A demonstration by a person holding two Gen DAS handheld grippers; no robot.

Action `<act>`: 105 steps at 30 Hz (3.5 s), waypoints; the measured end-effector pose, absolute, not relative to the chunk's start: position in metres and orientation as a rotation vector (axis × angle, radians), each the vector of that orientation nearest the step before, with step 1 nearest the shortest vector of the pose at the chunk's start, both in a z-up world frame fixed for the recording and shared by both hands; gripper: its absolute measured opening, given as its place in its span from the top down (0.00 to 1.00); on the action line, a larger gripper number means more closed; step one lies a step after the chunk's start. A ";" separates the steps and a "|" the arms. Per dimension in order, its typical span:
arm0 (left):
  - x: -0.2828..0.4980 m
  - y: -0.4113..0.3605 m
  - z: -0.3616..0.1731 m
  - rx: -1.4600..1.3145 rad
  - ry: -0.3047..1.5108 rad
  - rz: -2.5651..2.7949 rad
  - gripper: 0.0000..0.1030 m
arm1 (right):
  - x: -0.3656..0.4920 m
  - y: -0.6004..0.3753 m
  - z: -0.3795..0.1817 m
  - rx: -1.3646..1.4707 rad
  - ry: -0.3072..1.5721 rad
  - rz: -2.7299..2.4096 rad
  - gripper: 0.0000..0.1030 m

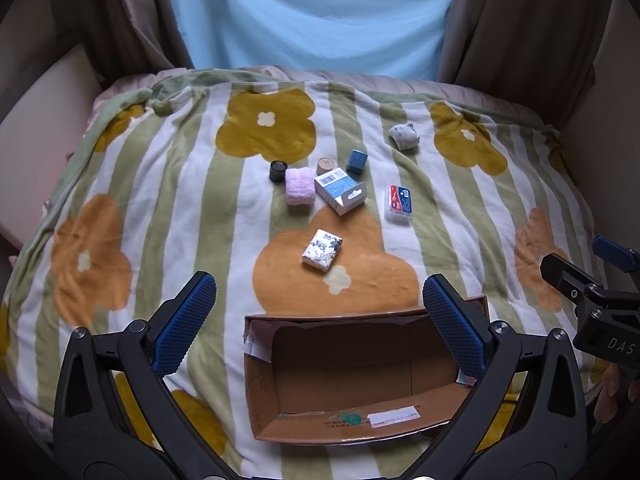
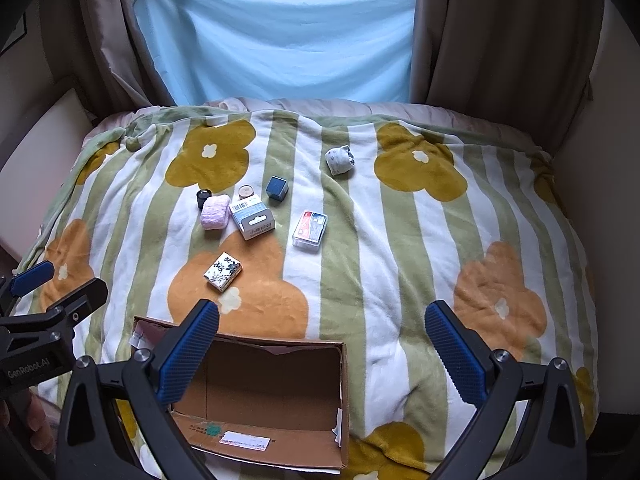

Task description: Organize objects

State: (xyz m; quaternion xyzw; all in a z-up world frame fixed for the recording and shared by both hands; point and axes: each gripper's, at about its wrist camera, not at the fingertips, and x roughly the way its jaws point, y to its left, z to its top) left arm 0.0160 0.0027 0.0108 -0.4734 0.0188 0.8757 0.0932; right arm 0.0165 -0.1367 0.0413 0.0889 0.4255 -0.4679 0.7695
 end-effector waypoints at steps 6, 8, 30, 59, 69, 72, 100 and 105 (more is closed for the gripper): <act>0.018 0.001 0.012 -1.401 0.048 2.586 0.00 | 0.017 -0.136 0.044 0.227 0.919 -1.077 0.01; 0.020 0.001 0.013 -1.398 0.046 2.581 0.00 | 0.018 -0.136 0.044 0.231 0.918 -1.080 0.01; 0.014 0.007 0.019 -1.371 0.071 2.553 0.00 | 0.019 -0.136 0.049 0.321 0.907 -1.226 0.01; 0.012 0.008 0.017 -1.335 0.103 2.499 0.00 | 0.019 -0.141 0.054 0.361 0.906 -1.278 0.01; 0.016 0.010 0.017 -1.316 0.130 2.456 0.00 | 0.018 -0.141 0.055 0.383 0.902 -1.302 0.01; 0.017 0.012 0.016 -1.318 0.135 2.443 0.00 | 0.018 -0.141 0.054 0.388 0.901 -1.311 0.01; -0.070 0.043 -0.065 -1.486 0.231 2.228 0.05 | 0.015 -0.241 0.028 0.545 0.936 -1.369 0.01; -0.091 0.048 -0.091 -1.523 0.254 2.192 0.05 | 0.014 -0.269 0.010 0.585 0.952 -1.371 0.01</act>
